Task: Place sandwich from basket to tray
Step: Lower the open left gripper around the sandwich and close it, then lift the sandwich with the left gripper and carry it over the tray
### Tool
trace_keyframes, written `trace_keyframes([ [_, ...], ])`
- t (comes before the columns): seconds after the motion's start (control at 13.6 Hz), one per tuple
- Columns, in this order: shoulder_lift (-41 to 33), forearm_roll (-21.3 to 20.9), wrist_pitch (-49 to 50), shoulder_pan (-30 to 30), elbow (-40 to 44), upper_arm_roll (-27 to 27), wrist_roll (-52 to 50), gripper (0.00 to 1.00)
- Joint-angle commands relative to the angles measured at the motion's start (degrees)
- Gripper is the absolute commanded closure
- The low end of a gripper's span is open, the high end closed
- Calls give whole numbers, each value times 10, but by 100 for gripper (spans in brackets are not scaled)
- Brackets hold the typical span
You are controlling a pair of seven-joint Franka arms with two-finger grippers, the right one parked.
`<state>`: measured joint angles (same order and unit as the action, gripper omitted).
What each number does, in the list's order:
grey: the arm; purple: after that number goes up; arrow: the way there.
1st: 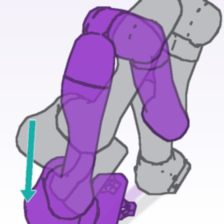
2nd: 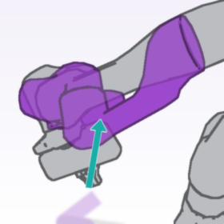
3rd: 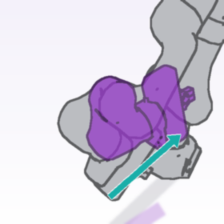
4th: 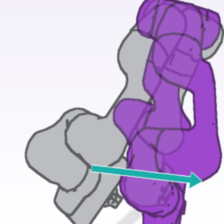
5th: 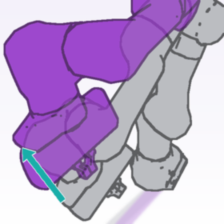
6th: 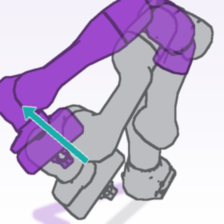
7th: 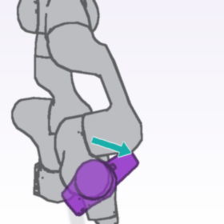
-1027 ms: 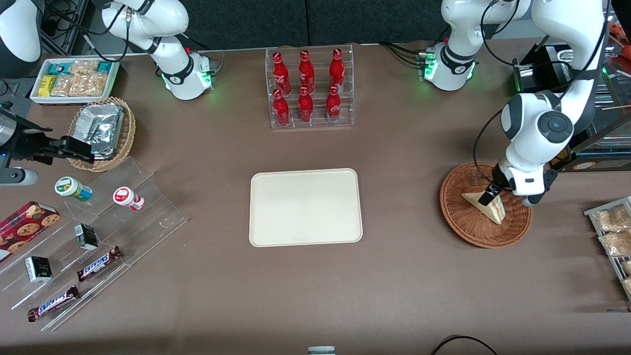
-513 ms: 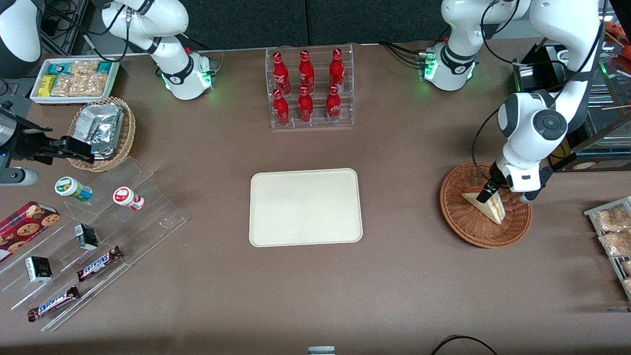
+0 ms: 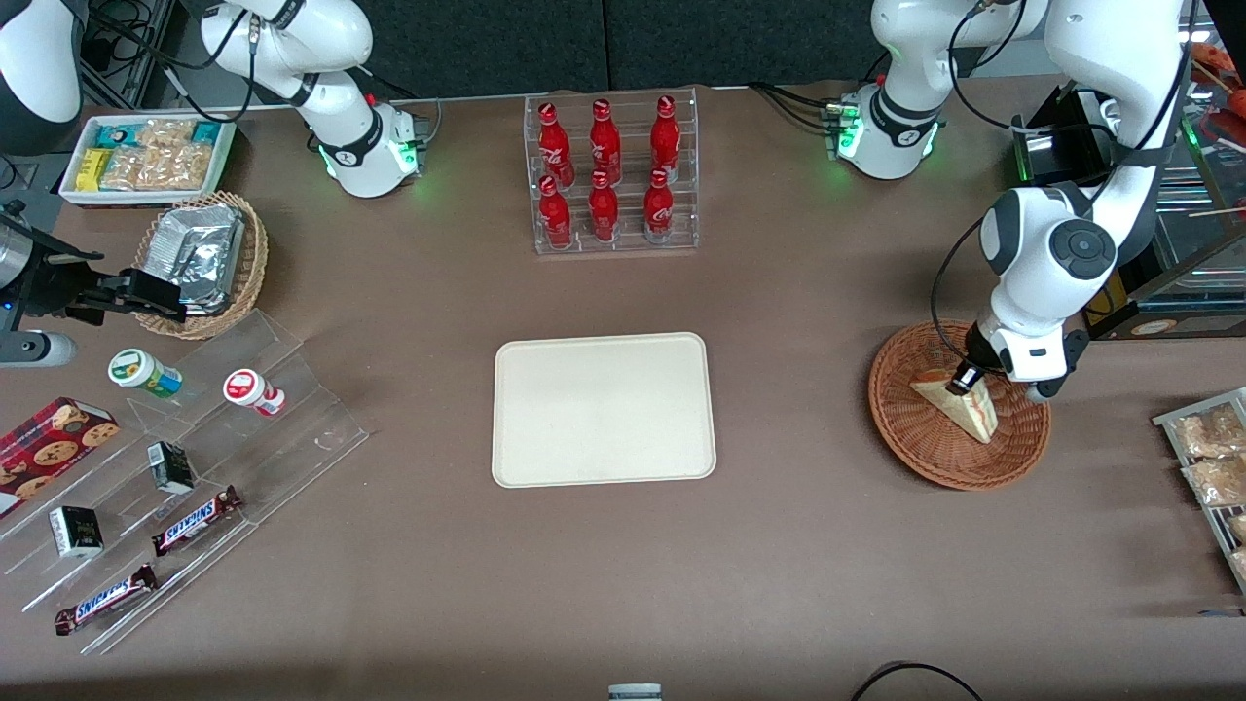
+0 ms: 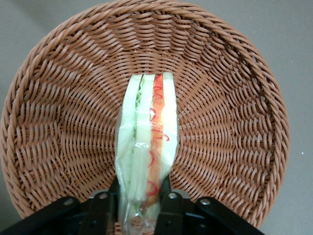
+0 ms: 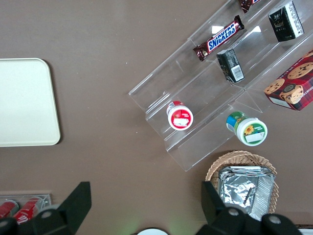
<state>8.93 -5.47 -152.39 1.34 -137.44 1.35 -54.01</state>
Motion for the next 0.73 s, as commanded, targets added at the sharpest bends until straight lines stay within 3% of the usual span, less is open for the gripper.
trace_keyframes([
  [0.0, -8, -1, -6, 3, 6, 4, -16, 99],
  [0.15, -29, -5, 31, -1, 17, 7, -10, 99],
  [0.29, -53, -6, 129, -3, 60, 26, -7, 99],
  [0.66, -59, -7, 434, -3, 274, 92, -1, 99],
])
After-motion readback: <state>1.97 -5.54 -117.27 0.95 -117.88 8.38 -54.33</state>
